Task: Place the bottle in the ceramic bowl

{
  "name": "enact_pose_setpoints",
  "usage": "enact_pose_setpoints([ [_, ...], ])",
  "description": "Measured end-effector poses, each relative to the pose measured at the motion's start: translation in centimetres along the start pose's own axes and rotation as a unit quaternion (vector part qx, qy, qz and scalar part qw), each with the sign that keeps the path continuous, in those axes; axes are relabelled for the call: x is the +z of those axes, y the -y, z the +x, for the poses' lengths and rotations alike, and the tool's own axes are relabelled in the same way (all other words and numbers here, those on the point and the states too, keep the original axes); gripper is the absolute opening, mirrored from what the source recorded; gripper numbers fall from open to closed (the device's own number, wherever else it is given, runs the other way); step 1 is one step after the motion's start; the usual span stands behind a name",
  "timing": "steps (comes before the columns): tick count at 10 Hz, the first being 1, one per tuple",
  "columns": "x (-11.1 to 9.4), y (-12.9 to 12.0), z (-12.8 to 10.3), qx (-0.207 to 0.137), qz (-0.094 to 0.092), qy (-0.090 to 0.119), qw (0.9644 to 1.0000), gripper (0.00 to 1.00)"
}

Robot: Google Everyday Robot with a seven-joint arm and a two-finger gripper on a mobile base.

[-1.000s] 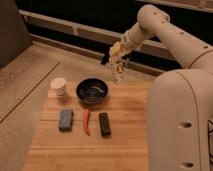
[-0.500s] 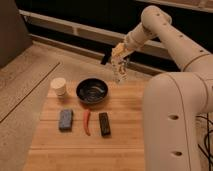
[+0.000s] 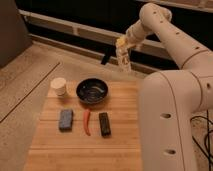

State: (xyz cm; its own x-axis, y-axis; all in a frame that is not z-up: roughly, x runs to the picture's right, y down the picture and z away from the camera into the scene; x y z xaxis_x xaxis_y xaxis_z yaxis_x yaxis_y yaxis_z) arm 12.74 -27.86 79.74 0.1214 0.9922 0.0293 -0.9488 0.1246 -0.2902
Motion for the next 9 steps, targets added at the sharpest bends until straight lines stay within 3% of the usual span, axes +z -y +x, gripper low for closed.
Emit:
enact_pose_setpoints([
  [1,-0.9,0.6,-1.9,0.010,0.029,0.044,0.9986,0.00],
  [2,-2.0,0.7,-3.1,0.023,0.050,0.086,0.9948,0.00],
  [4,-4.3,-0.5,-2.8,0.060,0.065,0.141,0.9861,0.00],
  [6,-5.2,-2.0,1.1,0.101,0.063,0.146,0.9821,0.00],
  [9,-5.1,-3.4,9.7,0.164,0.070,0.102,0.9786,0.00],
])
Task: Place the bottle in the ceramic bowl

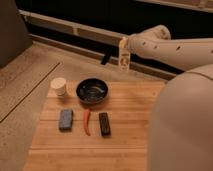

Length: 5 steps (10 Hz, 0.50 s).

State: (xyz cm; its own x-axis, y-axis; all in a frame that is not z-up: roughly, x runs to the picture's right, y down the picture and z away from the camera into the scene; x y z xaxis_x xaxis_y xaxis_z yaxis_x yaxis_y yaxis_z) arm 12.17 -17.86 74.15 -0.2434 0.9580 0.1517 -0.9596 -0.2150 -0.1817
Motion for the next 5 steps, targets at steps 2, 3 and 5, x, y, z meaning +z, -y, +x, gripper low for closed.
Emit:
enact_pose_setpoints([
  [2,-0.2,0.7,4.8,0.023,0.027,-0.037,0.9987,0.00],
  [3,-0.1,0.9,6.5,0.029,0.043,-0.053,0.9972,0.00],
  [5,0.8,0.4,8.0,0.026,0.073,-0.073,0.9943,0.00],
])
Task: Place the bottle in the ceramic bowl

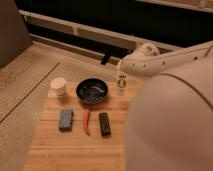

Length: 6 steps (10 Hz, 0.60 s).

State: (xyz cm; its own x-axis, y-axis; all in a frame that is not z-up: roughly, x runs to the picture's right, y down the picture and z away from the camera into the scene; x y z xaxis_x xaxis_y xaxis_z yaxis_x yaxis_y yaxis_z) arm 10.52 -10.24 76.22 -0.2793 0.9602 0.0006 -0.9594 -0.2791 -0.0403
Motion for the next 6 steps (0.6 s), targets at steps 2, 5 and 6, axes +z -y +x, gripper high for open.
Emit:
enact_pose_setpoints([
  [2,1.0,-1.5,-0.5,-0.014,0.019,-0.005,0.9997,0.00],
  [5,3.2,-3.6,-2.2,-0.040,0.032,-0.009,0.9987,0.00],
  [6,4.0,-3.8,-2.7,-0.042,0.034,-0.012,0.9985,0.00],
])
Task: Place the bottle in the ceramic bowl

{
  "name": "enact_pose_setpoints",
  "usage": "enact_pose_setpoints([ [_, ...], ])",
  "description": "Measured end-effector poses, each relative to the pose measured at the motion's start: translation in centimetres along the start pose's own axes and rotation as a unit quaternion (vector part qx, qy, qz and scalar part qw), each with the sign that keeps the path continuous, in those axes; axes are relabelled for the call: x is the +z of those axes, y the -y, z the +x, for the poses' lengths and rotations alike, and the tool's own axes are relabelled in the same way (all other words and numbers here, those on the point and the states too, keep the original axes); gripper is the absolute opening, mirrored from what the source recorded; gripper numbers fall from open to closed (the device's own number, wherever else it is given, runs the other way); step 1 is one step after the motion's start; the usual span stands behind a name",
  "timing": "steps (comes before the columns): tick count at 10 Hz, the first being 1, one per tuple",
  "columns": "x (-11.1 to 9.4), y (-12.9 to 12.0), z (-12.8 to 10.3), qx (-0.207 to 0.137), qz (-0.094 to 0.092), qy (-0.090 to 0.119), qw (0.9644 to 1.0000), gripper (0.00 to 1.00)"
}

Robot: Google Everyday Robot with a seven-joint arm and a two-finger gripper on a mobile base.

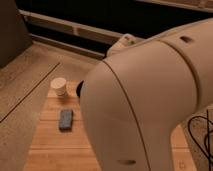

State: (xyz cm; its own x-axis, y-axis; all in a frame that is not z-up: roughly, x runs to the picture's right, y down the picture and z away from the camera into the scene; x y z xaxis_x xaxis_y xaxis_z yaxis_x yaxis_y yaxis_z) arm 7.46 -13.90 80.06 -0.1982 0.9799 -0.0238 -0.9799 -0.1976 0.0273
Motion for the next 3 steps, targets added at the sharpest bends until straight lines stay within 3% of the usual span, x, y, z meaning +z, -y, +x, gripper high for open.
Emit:
enact_pose_setpoints([
  [3,1.42,0.53,-0.61,0.008,0.004,-0.012,0.9999,0.00],
])
